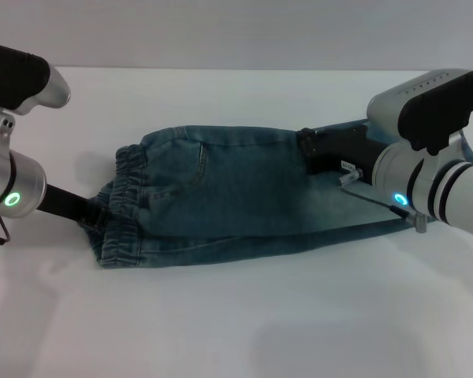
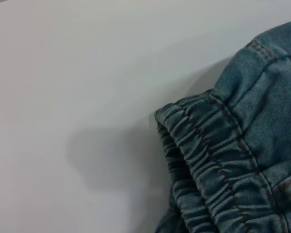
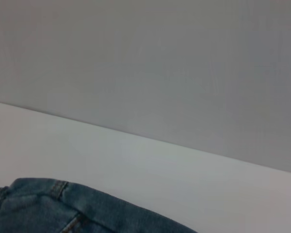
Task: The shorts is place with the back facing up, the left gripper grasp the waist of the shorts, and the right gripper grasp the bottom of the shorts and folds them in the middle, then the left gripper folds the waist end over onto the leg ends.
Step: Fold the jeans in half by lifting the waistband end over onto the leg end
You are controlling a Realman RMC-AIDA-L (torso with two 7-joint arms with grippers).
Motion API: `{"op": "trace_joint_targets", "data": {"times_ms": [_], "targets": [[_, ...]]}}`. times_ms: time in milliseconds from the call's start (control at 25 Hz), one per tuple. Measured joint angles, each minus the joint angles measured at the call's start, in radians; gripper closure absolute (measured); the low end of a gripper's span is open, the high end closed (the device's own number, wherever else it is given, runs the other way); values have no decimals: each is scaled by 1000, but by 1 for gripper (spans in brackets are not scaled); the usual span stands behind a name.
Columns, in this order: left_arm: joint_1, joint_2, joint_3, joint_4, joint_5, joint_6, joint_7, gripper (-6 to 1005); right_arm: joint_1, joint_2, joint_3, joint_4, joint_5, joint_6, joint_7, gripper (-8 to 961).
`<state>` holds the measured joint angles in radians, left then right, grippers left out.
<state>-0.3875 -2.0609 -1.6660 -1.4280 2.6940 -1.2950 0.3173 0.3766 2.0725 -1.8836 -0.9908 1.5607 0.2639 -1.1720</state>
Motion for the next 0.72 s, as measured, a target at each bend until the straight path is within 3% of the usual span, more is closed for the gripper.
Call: {"op": "trace_joint_targets", "data": {"times_ms": [80,440,720], "targets": [[1,0,0,1,-4,0,3,716,-2,0,0,0,1,0,0,947],[6,2,0,-8,-63,13,10,958,-8,2,0,0,1,0,0,946],[28,2,-1,-63,-86,16,11,954,-10,2,0,0,1,0,0,945]]}}
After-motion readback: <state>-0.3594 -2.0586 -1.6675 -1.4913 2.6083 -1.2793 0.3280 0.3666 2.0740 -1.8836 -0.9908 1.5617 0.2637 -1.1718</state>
